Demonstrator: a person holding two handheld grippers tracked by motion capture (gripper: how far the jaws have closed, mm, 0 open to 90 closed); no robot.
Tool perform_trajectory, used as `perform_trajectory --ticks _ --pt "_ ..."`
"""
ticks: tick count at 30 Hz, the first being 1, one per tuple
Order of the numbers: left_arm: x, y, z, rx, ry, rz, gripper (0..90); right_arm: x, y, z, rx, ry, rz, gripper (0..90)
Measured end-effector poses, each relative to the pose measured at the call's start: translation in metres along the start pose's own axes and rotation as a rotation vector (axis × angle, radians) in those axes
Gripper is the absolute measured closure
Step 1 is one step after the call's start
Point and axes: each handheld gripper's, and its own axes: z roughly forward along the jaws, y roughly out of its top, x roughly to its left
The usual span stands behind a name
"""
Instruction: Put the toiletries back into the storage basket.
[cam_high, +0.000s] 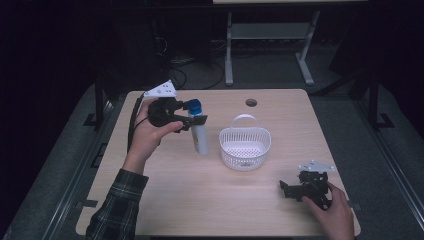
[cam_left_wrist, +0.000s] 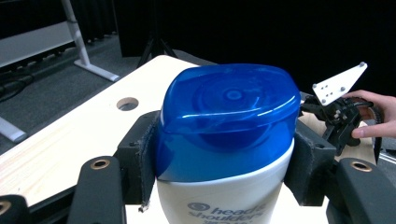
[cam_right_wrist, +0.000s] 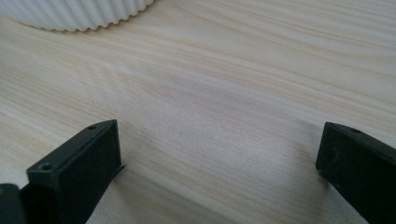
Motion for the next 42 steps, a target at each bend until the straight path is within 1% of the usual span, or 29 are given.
perform_trajectory --ticks 12,15,21,26,32,35,39,42 --pt "-0.003 0.015 0.02 -0.01 -0.021 0.01 36.5 0.0 0.0 0.0 -0.001 -0.001 0.001 0.0" --pt "-0.004 0.019 0.025 -0.006 -0.025 0.019 36.5 0.0 0.0 0.0 0.0 -0.001 0.001 0.0" --pt "-0.006 0.023 0.035 -0.005 -0.028 0.029 36.4 0.0 0.0 0.0 -0.001 -0.001 0.001 0.0" --pt "-0.007 0.027 0.043 -0.015 -0.036 0.032 36.4 0.0 0.0 0.0 0.0 -0.001 0.001 0.0" --pt "-0.007 0.03 0.054 -0.023 -0.04 0.031 36.4 0.0 0.0 0.0 -0.001 -0.001 0.001 0.0" --pt "-0.008 0.03 0.059 -0.023 -0.044 0.039 36.4 0.0 0.0 0.0 -0.001 -0.001 0.001 0.0" --pt "-0.009 0.03 0.068 -0.025 -0.057 0.033 36.4 0.0 0.0 0.0 0.001 0.0 0.001 0.0" --pt "-0.009 0.028 0.073 -0.022 -0.063 0.04 36.4 0.0 0.0 0.0 0.0 0.0 0.001 0.0"
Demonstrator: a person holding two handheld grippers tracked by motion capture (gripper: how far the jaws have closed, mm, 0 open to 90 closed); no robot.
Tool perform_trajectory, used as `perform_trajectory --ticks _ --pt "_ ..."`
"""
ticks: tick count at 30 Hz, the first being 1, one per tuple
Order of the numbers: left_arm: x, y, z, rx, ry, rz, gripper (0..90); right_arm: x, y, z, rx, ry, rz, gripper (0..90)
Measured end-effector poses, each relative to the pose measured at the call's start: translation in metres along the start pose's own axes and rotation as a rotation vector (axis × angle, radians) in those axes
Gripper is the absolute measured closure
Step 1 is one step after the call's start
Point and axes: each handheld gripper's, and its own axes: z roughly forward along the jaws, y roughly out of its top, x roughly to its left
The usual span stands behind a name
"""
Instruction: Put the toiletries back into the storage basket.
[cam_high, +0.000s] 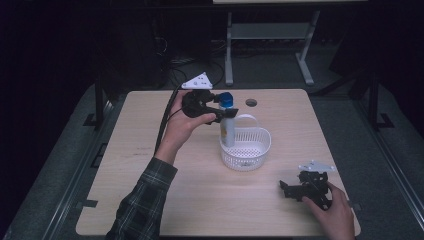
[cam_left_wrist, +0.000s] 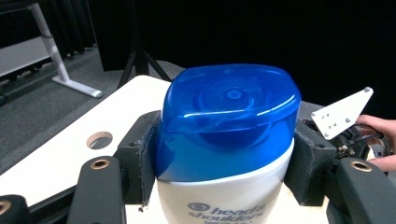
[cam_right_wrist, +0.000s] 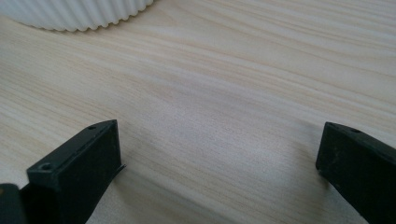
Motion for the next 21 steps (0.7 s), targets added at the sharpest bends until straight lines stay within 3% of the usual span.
perform_trajectory --ticks 21 --pt "0.0 -0.02 0.02 0.028 -0.001 0.02 36.3 0.0 0.0 0.0 0.0 0.001 0.0 0.0"
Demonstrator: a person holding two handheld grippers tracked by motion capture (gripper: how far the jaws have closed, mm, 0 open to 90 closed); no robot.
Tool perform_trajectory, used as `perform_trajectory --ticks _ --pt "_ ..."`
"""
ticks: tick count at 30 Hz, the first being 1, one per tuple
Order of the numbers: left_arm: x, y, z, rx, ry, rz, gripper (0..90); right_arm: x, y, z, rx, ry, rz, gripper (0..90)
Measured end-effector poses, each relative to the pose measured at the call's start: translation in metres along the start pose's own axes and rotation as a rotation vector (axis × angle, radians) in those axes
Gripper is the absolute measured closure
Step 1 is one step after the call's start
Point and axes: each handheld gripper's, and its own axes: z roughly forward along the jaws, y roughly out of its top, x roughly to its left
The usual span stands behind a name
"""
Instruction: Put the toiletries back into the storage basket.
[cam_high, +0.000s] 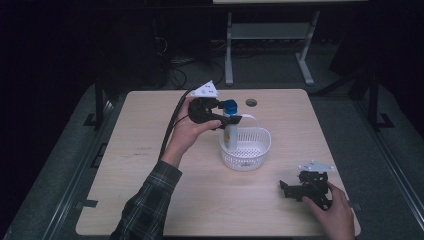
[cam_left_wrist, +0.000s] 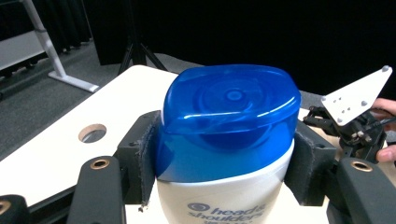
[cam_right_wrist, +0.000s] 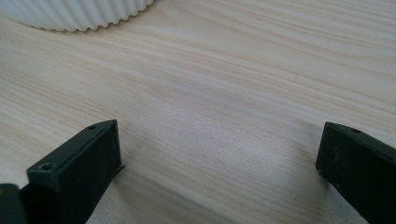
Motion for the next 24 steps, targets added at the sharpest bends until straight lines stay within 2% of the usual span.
perform_trajectory --ticks 24 --pt "0.002 -0.031 0.018 0.048 -0.002 -0.012 36.2 0.0 0.0 0.0 0.0 -0.001 0.0 0.0"
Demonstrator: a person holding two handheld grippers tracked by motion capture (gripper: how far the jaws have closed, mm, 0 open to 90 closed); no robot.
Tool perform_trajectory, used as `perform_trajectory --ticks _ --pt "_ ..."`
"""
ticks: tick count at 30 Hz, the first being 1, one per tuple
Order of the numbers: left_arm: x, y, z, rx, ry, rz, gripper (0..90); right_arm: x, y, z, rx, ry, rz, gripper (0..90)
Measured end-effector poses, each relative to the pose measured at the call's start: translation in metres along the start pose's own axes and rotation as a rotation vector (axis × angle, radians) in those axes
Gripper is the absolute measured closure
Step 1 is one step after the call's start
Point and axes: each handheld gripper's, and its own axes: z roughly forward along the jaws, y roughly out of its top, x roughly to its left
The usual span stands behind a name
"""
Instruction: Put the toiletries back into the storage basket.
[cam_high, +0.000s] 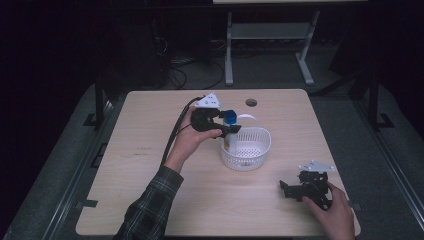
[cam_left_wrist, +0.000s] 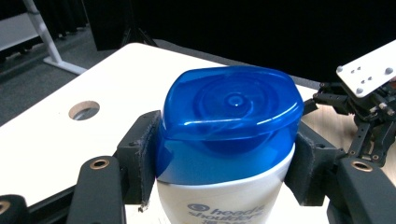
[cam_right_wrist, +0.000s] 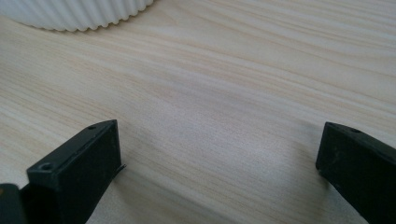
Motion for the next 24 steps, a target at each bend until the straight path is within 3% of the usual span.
perform_trajectory --ticks 24 --pt "0.0 -0.022 0.015 0.056 0.005 -0.004 36.1 0.0 0.0 0.0 0.0 -0.001 0.0 0.0"
